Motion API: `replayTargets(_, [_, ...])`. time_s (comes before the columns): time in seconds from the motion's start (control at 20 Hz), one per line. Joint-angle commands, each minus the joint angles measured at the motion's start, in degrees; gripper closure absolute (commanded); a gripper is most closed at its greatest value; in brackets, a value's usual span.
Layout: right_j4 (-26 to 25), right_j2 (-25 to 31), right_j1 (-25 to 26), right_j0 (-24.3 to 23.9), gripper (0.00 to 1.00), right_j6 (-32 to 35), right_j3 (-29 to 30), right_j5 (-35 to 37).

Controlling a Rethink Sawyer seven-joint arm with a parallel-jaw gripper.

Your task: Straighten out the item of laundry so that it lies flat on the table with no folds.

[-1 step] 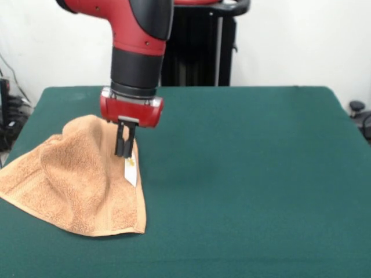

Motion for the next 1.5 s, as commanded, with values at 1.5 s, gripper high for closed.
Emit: replayTargets(1.5, [-10.32,0.5,-0.88,-6.9,1.0,5.7,8.0,12.52])
